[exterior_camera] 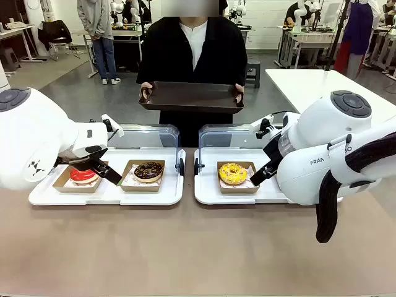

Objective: Provide the desired donut to the person.
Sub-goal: Pick up and lift the Paper togo box containing the Donut pointed at by the person.

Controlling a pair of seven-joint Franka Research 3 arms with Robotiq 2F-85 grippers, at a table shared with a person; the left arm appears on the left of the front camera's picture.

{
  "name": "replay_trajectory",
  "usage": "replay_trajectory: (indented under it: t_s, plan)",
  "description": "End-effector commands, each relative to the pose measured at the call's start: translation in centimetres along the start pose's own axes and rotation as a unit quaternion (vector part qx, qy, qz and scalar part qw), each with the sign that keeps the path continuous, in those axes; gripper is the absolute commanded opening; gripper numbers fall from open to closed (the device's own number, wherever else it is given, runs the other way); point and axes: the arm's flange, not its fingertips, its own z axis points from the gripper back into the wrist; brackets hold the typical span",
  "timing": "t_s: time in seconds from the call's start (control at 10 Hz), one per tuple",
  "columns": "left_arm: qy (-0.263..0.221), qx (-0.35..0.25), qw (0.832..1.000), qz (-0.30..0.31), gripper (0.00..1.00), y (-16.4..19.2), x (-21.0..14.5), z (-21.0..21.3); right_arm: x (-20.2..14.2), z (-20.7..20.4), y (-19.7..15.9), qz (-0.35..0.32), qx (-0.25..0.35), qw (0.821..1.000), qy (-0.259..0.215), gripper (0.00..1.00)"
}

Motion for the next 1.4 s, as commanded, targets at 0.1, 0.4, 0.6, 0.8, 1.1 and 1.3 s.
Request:
replay_trajectory:
  t_s: [0.1,0.4,0.6,0.8,1.1,1.3]
  plan:
    - [0.000,0.000,1.000,0.000,1.00,0.0,0.0,0.0,0.0,0.0,0.0,0.000,0.000,1.000,0.000,1.00]
    - [0.000,0.000,1.000,0.000,1.00,0.0,0.0,0.0,0.0,0.0,0.0,0.000,0.000,1.000,0.000,1.00]
    - [0.000,0.000,1.000,0.000,1.00,0.0,0.0,0.0,0.0,0.0,0.0,0.000,0.000,1.000,0.000,1.00]
    - [0.000,0.000,1.000,0.000,1.00,0.0,0.0,0.0,0.0,0.0,0.0,0.000,0.000,1.000,0.000,1.00]
    - [0.000,0.000,1.000,0.000,1.00,0.0,0.0,0.0,0.0,0.0,0.0,0.000,0.000,1.000,0.000,1.00]
    - [-0.010,0.001,1.000,-0.003,1.00,0.6,0.2,2.2,0.0,0.0,0.0,0.000,0.000,1.000,0.000,1.00]
